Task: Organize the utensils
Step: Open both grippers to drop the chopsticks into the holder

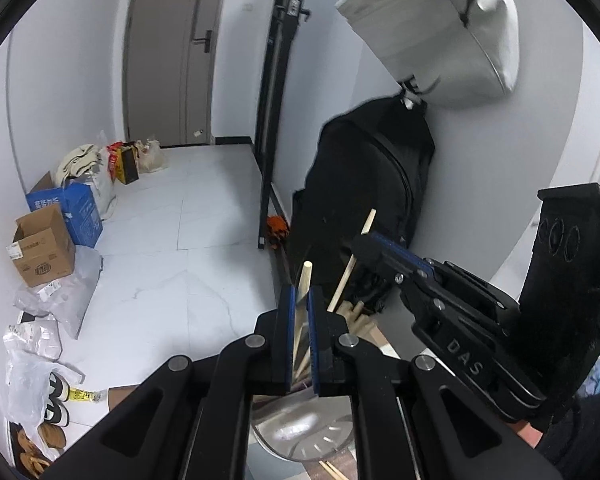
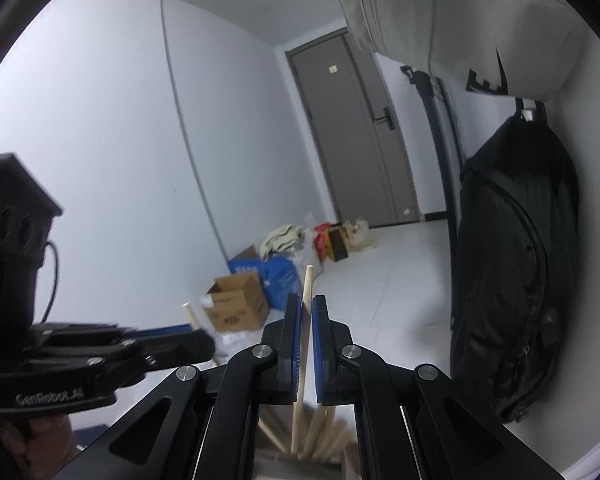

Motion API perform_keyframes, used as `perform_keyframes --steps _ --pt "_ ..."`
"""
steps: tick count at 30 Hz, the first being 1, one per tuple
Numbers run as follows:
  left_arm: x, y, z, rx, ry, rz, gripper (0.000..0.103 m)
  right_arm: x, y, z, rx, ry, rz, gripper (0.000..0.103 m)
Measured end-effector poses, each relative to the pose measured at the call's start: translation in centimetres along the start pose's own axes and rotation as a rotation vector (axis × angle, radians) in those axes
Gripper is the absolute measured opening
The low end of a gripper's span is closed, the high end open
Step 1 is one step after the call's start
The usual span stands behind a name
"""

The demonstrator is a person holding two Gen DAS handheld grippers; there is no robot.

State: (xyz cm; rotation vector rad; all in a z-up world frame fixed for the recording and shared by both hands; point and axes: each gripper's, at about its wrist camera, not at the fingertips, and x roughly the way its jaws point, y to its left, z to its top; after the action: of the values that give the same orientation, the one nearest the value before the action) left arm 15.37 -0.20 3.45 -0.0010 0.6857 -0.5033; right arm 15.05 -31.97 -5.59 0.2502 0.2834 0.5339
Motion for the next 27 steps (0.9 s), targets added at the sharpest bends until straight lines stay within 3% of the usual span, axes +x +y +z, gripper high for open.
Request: perform_keyframes --steps 6,9,12,13,16,21,25,27 --pt "0.7 0.1 -0.5 -0.023 0.085 -0.099 0.005 -0.5 -0.5 -1.5 0.026 0.09 0.06 0.005" --pt "0.2 -0.1 -0.8 -0.007 0.085 -0.064 0.008 -1.1 -1.1 -2.1 0.052 0.132 0.09 0.005" --pt "-0.4 0.0 -1.2 -0.037 0.085 -0.067 0.017 -2.0 -1.6 -2.5 0.073 0.16 0.114 0.01" --pt "-0.6 0.0 -1.3 -0.046 0.086 -0.061 0.024 -2.5 -1.5 -2.5 0.066 0.167 0.117 0.011" --pt "-1.1 -0.2 -1.8 -0.067 0.084 -0.047 0.028 -3.8 -1.5 -2.5 0.061 0.167 0.132 0.014" --pt "-1.7 -0.7 -2.6 -0.088 0.08 0.013 0.03 -6.1 -1.8 -2.8 0.073 0.147 0.121 0.037" --pt "-2.8 -0.9 -3.3 -0.103 0.065 0.034 0.044 -8.0 -1.8 -3.5 0.068 0.152 0.104 0.044" --pt "-3.7 -1.6 -4.0 -0.097 0.04 0.062 0.046 -8.8 -2.0 -3.7 0.082 0.152 0.098 0.055"
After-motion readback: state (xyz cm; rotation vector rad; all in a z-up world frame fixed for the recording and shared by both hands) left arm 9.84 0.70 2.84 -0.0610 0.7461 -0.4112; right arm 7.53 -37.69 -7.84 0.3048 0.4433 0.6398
